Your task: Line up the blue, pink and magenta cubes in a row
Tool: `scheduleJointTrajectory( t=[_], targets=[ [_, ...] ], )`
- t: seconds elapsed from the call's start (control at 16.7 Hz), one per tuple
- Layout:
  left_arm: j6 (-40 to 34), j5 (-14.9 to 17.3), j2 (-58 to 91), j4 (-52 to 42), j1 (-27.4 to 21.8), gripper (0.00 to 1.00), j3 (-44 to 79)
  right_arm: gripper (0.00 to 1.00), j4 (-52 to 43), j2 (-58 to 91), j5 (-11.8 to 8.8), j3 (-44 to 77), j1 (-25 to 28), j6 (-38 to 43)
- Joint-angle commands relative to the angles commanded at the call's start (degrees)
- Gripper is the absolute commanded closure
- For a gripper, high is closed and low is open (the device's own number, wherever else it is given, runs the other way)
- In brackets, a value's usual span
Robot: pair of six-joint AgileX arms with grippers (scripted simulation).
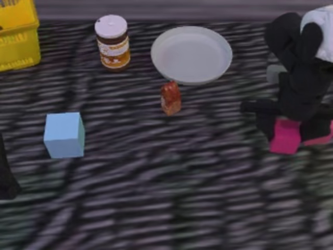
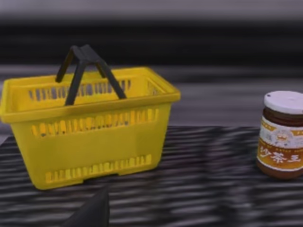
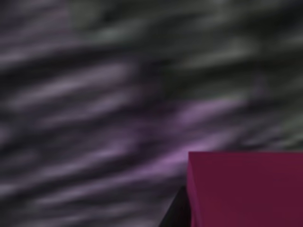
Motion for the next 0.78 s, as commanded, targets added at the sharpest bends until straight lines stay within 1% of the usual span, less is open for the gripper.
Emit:
scheduleJointTrajectory(
  t=[0.18, 0.54, 0.6, 0.78],
  targets=[
    [0.0, 0.0, 0.0, 0.0, 0.0, 0.0, 0.0, 1.0, -0.99, -0.17, -0.03, 0.8, 3.58, 1.89],
    [0.0, 0.0, 0.0, 0.0, 0.0, 0.0, 0.0, 1.0, -3.94, -1.23, -0.16, 2.83, 15.04, 7.67],
    [0.0, 0.0, 0.0, 0.0, 0.0, 0.0, 0.0, 1.0, -4.12, -1.4, -0.17, 2.98, 15.9, 8.11],
    [0.0, 0.0, 0.0, 0.0, 0.0, 0.0, 0.0, 1.0, -4.17, -1.45, -0.17, 3.03, 16.15, 8.25]
  ],
)
